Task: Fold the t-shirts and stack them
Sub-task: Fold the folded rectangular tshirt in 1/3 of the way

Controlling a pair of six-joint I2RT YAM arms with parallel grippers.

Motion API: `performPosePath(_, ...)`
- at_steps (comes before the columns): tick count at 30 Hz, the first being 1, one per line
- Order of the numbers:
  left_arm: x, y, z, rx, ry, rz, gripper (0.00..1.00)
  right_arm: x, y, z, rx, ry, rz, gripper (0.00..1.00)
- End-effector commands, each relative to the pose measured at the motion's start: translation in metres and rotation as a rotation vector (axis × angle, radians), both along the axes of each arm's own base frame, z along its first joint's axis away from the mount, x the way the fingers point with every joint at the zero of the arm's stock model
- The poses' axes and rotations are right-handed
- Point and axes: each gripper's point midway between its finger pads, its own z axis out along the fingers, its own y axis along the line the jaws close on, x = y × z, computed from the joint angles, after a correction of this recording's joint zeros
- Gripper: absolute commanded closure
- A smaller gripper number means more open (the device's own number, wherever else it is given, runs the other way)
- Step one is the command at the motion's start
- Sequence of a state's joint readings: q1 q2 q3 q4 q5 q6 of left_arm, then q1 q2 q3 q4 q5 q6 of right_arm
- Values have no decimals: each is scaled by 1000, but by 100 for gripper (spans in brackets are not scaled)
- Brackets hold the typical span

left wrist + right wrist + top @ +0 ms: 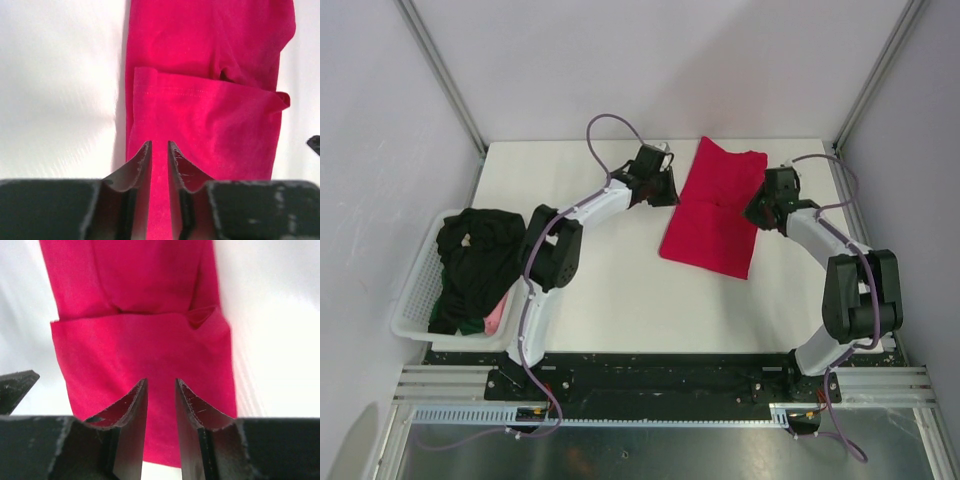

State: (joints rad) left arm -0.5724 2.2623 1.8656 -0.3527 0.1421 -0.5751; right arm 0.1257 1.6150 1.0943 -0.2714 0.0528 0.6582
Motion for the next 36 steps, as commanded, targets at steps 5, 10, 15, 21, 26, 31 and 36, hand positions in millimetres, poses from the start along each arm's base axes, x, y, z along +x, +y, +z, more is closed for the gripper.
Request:
performPosePath(5,-32,-8,16,-49,14,-60,97,18,16,-7,-27,-11,55,69)
performPosePath(10,-51,-1,-7,-33,70,-52,100,36,6,-31,-17,24,49,69)
performPosePath(15,-71,13,-32,0,129,-22,100,50,-5,-56,-11,81,26,70)
performPosePath(21,-84,24,-43,23,144,-16,100,54,-1,-55,6,104,50,70)
performPosePath(26,-80,25,-21,6,100,-25,100,43,2,-16,-19,77,55,70)
performPosePath(31,-81,24,6,-27,57,-35,97,7,16,0,-63,107,78,70)
performPosePath(36,-90,23,15,-46,56,-51,96,-40,29,-6,-23,137,100,70)
